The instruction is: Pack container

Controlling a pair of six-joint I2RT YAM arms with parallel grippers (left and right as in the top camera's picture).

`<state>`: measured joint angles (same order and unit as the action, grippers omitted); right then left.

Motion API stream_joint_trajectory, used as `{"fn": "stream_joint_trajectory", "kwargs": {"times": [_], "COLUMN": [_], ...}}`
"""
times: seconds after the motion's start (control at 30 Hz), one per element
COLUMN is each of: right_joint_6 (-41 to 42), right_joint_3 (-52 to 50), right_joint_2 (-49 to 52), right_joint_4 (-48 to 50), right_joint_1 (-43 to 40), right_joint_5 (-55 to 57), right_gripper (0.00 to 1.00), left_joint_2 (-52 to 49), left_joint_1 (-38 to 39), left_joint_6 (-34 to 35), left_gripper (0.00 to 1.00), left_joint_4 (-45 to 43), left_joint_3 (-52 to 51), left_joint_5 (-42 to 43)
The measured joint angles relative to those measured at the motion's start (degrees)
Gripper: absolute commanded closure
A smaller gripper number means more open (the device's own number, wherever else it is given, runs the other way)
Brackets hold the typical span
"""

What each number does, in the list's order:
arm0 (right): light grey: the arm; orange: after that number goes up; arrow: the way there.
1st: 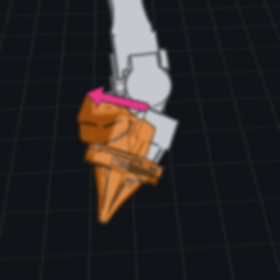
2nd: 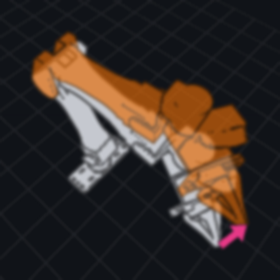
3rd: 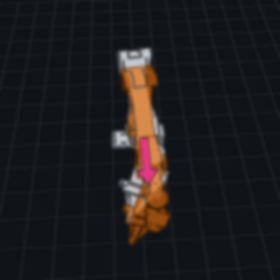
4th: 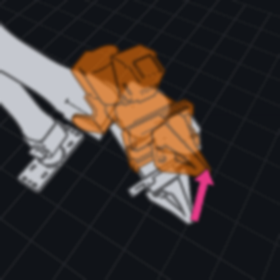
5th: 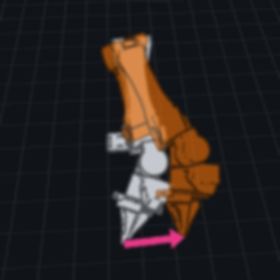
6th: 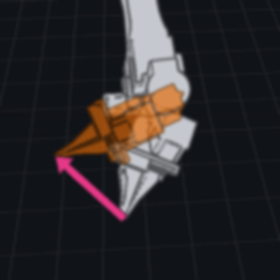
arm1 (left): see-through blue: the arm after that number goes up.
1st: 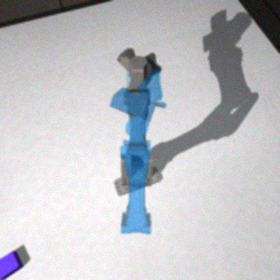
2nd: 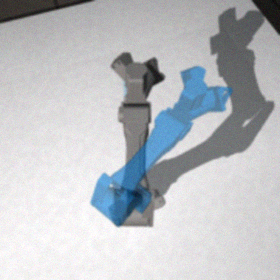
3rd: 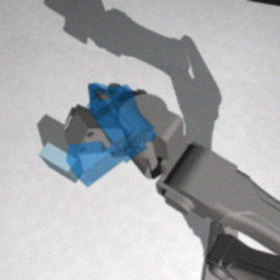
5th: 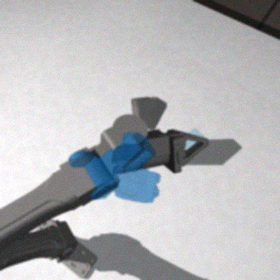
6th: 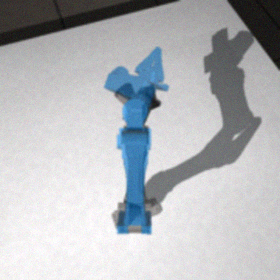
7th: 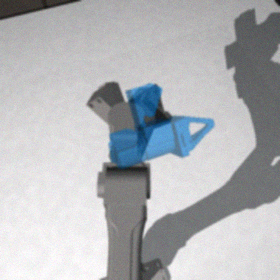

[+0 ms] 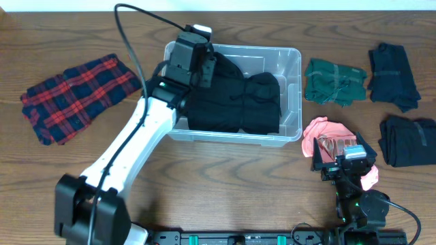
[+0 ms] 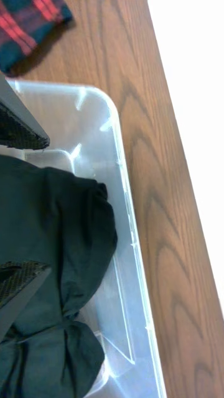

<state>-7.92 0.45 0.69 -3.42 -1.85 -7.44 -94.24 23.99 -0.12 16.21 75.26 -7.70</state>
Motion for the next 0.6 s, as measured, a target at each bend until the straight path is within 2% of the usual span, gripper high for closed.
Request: {"fn": "stream_joint_trajectory", "kwargs": {"times": [0.3,0.6], "right_joint_6": [0.0,0.0], "right_joint_3": [0.0,0.0], "right_joint_2": [0.0,0.0], "right_joint_4": [0.02,0.0], "right_joint_1": [0.0,0.0], "right_joint_5": [0.0,0.0], "right_gripper": [0.01,0.01], "left_joint_2": [-10.91,-16.79], "left_joint_1": [1.95,1.95], "left_joint_6": [-4.46,-6.12], "left_gripper": [0.42,0.42], "left_joint_4": [-4.24,-5.55], "left_joint_3": [0.0,0.0], "left_joint_5": [0.02,0.0]}}
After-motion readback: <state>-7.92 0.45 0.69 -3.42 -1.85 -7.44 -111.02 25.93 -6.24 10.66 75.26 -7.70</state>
